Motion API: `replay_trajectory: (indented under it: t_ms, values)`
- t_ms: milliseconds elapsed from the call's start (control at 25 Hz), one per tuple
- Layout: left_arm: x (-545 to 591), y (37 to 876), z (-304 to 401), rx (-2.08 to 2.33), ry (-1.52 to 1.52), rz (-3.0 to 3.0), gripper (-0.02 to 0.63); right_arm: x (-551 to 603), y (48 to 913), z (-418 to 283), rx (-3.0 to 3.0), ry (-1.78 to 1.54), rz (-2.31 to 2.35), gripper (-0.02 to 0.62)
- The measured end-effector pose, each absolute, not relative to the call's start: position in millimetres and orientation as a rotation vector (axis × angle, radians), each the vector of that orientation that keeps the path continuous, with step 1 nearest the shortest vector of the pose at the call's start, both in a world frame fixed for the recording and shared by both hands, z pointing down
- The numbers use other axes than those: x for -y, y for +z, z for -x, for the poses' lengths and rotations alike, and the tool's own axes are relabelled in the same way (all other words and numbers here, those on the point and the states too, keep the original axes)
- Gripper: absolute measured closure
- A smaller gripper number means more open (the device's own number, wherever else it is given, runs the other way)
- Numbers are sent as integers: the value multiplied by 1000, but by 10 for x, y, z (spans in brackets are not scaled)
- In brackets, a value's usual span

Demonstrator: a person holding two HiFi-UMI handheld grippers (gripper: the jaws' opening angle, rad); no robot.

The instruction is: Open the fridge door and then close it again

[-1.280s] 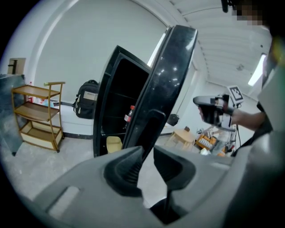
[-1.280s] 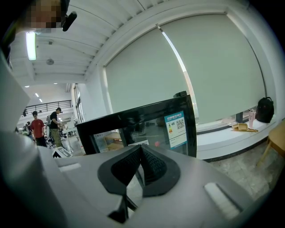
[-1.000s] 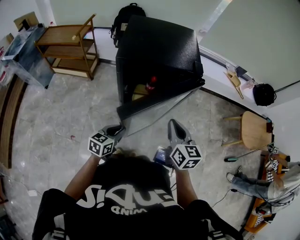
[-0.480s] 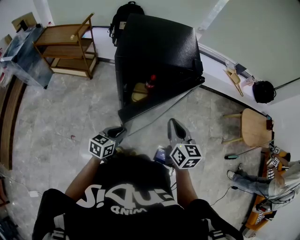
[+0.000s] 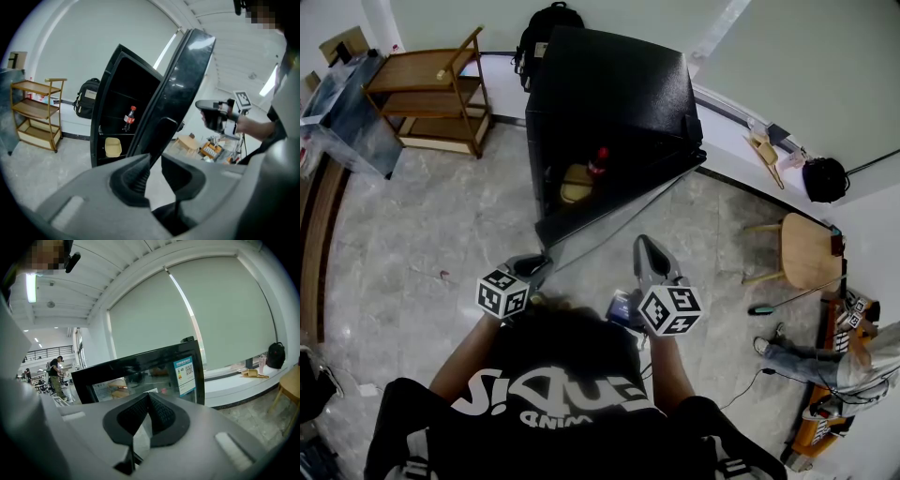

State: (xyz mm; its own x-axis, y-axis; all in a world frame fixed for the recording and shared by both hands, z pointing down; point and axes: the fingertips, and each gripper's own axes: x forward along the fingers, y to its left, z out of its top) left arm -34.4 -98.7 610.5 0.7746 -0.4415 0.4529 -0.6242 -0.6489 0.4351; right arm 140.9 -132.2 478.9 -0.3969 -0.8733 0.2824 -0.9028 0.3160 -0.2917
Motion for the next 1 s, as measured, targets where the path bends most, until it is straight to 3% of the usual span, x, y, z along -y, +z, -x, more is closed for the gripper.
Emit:
replay_trajectory:
  t_ms: [1000]
  values:
    - [1111,6119,405,813,395,-2369,523,1385,4805,-1399,2485,631,-1688,598]
